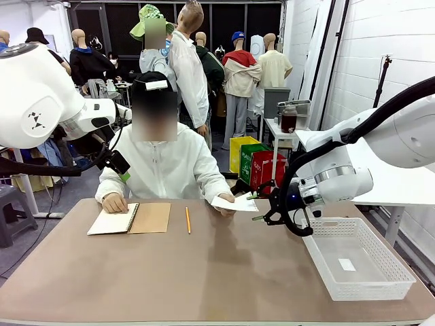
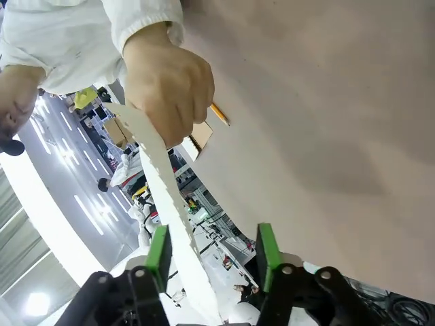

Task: Sort the paper based on its condition.
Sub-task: If a person hands you a paper, place it in the Organizing basket , and if it's crumpled, put it in the Trash can.

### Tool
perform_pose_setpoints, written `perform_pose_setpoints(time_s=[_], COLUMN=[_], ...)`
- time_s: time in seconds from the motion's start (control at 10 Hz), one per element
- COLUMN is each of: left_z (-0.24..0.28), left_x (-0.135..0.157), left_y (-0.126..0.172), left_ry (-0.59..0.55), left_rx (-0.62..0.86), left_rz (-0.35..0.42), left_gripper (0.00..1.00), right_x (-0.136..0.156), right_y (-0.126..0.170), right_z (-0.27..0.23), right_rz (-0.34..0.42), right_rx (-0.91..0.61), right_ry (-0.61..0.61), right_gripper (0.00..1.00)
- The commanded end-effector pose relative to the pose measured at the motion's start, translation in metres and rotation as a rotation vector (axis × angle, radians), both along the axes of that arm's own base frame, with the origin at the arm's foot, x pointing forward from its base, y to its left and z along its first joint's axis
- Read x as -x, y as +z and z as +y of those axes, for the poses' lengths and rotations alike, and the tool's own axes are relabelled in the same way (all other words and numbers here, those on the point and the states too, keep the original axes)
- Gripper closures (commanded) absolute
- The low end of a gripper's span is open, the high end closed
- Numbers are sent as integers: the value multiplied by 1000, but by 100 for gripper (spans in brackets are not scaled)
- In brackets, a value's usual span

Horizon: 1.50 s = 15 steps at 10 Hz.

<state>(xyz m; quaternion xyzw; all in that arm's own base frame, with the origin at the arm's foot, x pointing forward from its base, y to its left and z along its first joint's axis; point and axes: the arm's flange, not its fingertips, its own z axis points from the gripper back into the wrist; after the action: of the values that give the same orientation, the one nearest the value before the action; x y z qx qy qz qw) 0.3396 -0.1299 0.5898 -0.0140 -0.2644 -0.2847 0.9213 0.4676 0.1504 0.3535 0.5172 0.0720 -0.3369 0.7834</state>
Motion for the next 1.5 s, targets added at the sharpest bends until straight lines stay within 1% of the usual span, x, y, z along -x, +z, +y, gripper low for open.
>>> perform_pose_setpoints(time_s=[0.0,0.1,0.4,0.5,0.8,1.0,1.1,1.2,1.3,1.4], left_z=[1,1,1,1,1,1,1,1,1,1], left_x=[0,0,0,0,0,0,0,0,0,0], left_y=[0,0,0,0,0,0,0,0,0,0], left_ry=[-3,-3,-3,-3,-3,-3,-3,-3,-3,-3], left_rx=[0,0,0,0,0,0,0,0,0,0], left_rz=[-2,-2,-2,-2,-2,-2,-2,-2,-2,-2], left_gripper=[0,0,0,0,0,0,0,0,0,0], right_x=[-6,-7,-9,-10,-10,-8,-5,-1,6,12], right_y=[-3,-2,1,1,3,12,26,42,62,78], right_z=[6,6,4,3,4,3,-1,-9,-25,-41], right_rz=[-42,-45,-54,-57,-66,-125,-181,-252,-334,-422], right_rx=[0,2,5,5,10,15,43,71,131,189], right_ry=[-14,-15,-18,-16,-8,6,-8,-2,12,70], right_gripper=[65,75,98,100,100,100,100,100,100,100])
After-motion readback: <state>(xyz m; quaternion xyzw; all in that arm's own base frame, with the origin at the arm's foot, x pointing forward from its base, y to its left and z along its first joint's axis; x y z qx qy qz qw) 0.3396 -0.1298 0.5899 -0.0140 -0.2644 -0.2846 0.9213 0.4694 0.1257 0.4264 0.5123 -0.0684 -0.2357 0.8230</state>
